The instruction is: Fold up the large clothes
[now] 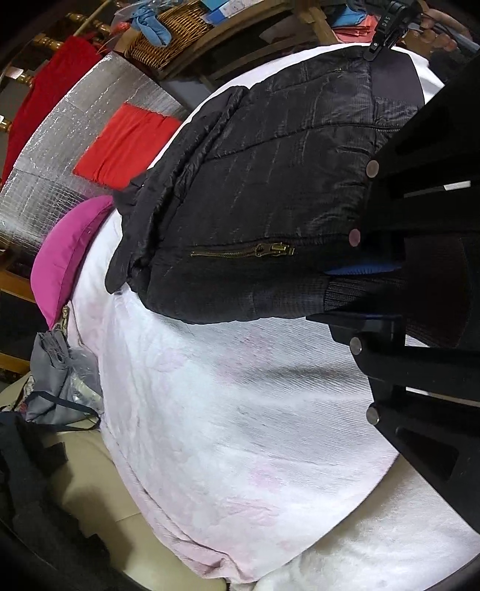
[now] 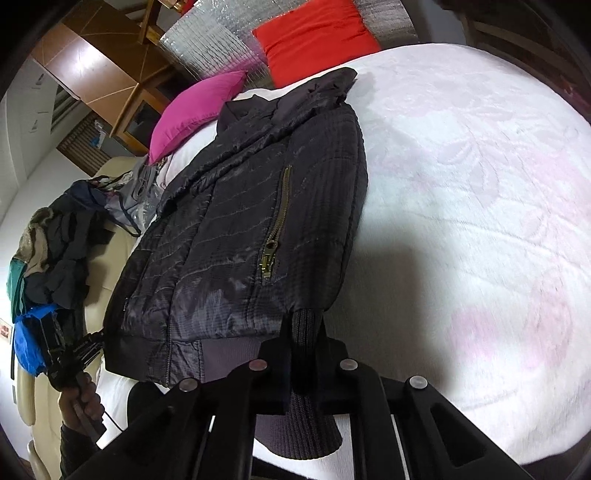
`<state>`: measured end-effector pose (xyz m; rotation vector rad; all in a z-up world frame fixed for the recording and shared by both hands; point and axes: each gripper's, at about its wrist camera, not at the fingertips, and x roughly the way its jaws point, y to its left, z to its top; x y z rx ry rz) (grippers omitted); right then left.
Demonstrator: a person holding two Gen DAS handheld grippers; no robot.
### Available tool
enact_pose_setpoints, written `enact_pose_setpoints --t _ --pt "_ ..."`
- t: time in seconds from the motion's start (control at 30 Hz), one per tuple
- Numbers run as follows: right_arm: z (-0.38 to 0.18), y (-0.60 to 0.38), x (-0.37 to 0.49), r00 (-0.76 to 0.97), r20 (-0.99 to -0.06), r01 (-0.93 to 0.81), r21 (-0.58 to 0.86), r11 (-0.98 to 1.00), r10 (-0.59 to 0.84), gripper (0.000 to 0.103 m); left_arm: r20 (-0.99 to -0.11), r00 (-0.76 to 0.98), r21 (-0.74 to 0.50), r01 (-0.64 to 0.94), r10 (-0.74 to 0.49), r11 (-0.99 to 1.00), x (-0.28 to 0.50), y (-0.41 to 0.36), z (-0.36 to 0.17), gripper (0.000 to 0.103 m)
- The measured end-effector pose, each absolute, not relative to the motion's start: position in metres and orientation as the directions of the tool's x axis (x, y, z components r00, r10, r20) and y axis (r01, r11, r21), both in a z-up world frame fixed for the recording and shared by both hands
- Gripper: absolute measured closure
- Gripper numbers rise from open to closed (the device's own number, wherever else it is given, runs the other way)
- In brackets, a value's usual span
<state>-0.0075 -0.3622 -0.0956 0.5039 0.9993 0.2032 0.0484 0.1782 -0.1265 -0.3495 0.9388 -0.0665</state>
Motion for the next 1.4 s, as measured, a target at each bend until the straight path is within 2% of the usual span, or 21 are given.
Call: enact_pose_setpoints --t 0.33,0.43,0.5,0.6,0.63,0.67,0.7,0.77,0.83,0.9,0.93,0.97,1.0,1.03,1.17,1.4 --pt "-0.11 -0.367 -0.016 0.519 -0.737 0.094 0.553 0.828 0.434 0.093 -0.792 0.572 -0.322 -0.092 -0.215 0.942 0.046 0.183 -0.138 0.085" --pt "-0.114 -0.372 -0.015 0.519 -0.726 0.109 0.581 0.807 0.452 0.087 -0.798 0.565 -0.319 -0.102 -0.209 0.942 0.051 0.183 -0.138 0.077" --pt "-0.118 -0.374 -0.016 0.514 -0.727 0.126 0.59 0.798 0.456 0.082 -0.791 0.57 -0.335 -0.1 -0.222 0.937 0.05 0.184 -0.138 0.076" --pt "-0.12 -0.375 -0.018 0.518 -0.721 0.139 0.603 0.786 0.461 0.07 -0.788 0.582 -0.318 -0.105 -0.201 0.942 0.044 0.185 -0.138 0.068" --pt "-0.121 -0.374 -0.018 0.519 -0.717 0.14 0.609 0.78 0.466 0.057 -0.787 0.586 -0.315 -0.111 -0.194 0.943 0.043 0.186 -0.137 0.063" --pt "-0.121 -0.375 -0.018 0.52 -0.716 0.146 0.612 0.778 0.466 0.033 -0.784 0.59 -0.318 -0.114 -0.193 0.941 0.04 0.187 -0.138 0.059" --pt "-0.121 -0.375 -0.02 0.525 -0.714 0.15 0.613 0.776 0.463 0.028 -0.779 0.596 -0.324 -0.118 -0.194 0.939 0.04 0.188 -0.137 0.057" --pt "-0.123 -0.373 -0.019 0.517 -0.706 0.141 0.628 0.765 0.484 0.028 -0.777 0.598 -0.324 -0.116 -0.195 0.939 0.04 0.186 -0.14 0.053" --pt "-0.126 -0.371 -0.017 0.506 -0.704 0.13 0.634 0.762 0.499 0.029 -0.786 0.586 -0.314 -0.103 -0.198 0.944 0.043 0.182 -0.145 0.053" --pt "-0.128 -0.369 -0.016 0.503 -0.704 0.129 0.634 0.762 0.501 0.04 -0.796 0.577 -0.298 -0.111 -0.183 0.948 0.046 0.179 -0.149 0.053" --pt "-0.128 -0.365 -0.014 0.493 -0.712 0.121 0.626 0.77 0.501 0.07 -0.798 0.574 -0.298 -0.113 -0.183 0.948 0.047 0.178 -0.151 0.053" --pt "-0.128 -0.363 -0.014 0.486 -0.734 0.128 0.597 0.792 0.474 0.079 -0.797 0.575 -0.298 -0.111 -0.184 0.948 0.046 0.179 -0.151 0.056" --pt "-0.13 -0.364 -0.014 0.476 -0.739 0.133 0.597 0.791 0.477 0.085 -0.802 0.571 -0.286 -0.108 -0.176 0.952 0.046 0.178 -0.152 0.066" --pt "-0.131 -0.366 -0.014 0.473 -0.736 0.141 0.606 0.783 0.485 0.092 -0.811 0.562 -0.264 -0.106 -0.161 0.959 0.048 0.178 -0.153 0.082" --pt "-0.124 -0.367 -0.016 0.482 -0.726 0.118 0.608 0.785 0.49 0.095 -0.811 0.552 -0.296 -0.096 -0.196 0.95 0.049 0.183 -0.152 0.088" --pt "-0.097 -0.376 -0.022 0.522 -0.682 0.074 0.634 0.77 0.512 0.095 -0.758 0.605 -0.363 -0.077 -0.246 0.929 0.038 0.19 -0.122 0.089"
